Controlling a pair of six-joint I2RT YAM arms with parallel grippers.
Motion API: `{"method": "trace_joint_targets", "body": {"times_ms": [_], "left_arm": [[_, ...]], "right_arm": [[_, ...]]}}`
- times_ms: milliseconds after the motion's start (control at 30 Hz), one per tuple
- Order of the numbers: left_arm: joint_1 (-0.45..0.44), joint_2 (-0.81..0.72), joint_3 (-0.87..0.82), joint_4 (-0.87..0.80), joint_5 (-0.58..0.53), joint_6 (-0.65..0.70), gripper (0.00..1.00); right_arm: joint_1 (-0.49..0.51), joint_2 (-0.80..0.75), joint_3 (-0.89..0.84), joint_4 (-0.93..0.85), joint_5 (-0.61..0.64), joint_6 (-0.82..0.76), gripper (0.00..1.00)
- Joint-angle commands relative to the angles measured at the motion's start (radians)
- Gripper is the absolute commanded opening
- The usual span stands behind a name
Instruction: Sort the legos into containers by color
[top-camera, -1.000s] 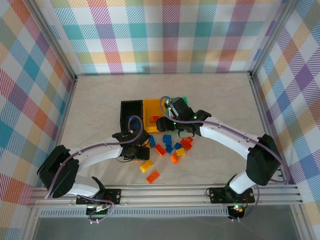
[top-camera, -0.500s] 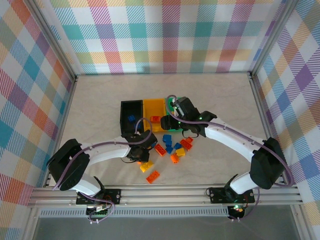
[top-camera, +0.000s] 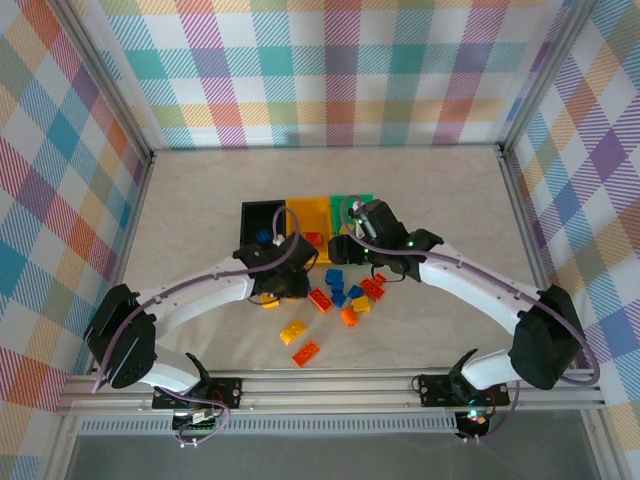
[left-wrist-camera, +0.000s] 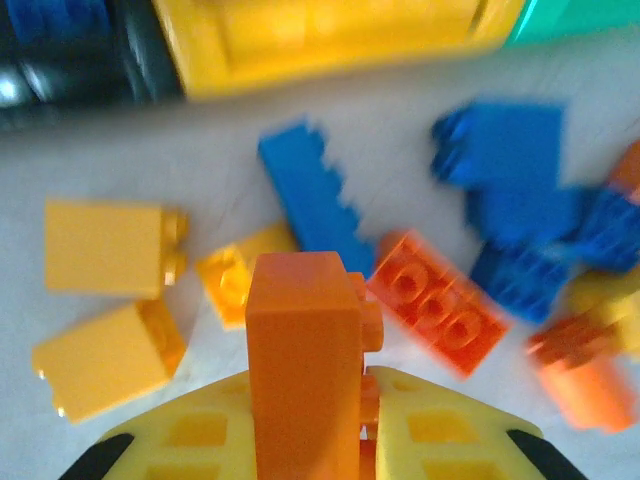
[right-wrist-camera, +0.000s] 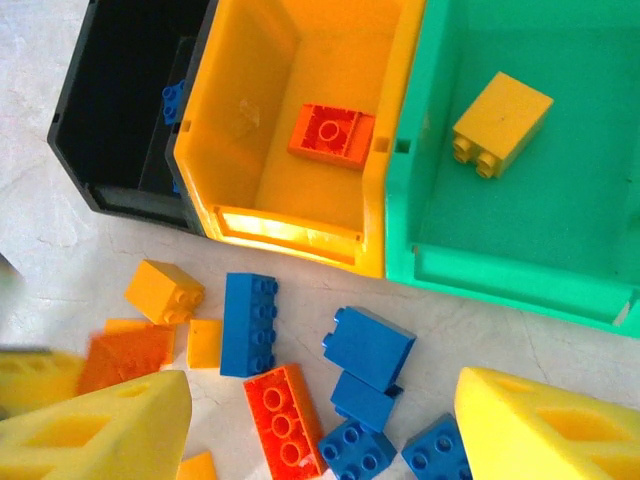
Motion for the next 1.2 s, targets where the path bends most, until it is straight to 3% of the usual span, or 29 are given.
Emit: {"method": "trace_joint_targets", "body": {"times_ms": [0,233,567,867,1000,1133,1167], "left_arm": [[0.079,0.056,0.126,-0.026,-0.02,0.048,0.16],[0.161,0.32,0.416,-0.064,-0.05,0.102,0.15],[0.197,0.564,0.653,-0.116,-0.05,0.108,0.18],[0.197,0.559,0.682,-0.11,-0.015,0.1,0.59],[0.189,0.481,0.644,-0.079,0.031,0.085,0.76],[0.157,0.359,0.545,-0.031,0.07,0.074,0.91],[0.147,0.331,0.519,-0.024,0.076,0.07,0.98]], "right_arm": [[-0.009,-0.036,-0.038,0.007,0.01,0.02,0.7],[-0.009,-0.077,-0.097,-0.007,0.015,0.034,0.71],[-0.009,-0.134,-0.159,-0.035,0.007,0.046,0.73],[-0.009,-0.162,-0.221,-0.071,-0.013,0.064,0.75],[-0.009,-0.161,-0.259,-0.075,-0.063,0.066,0.68],[-0.004,-0.134,-0.298,-0.078,-0.106,0.071,0.7],[-0.002,-0.126,-0.307,-0.078,-0.106,0.073,0.71]]}}
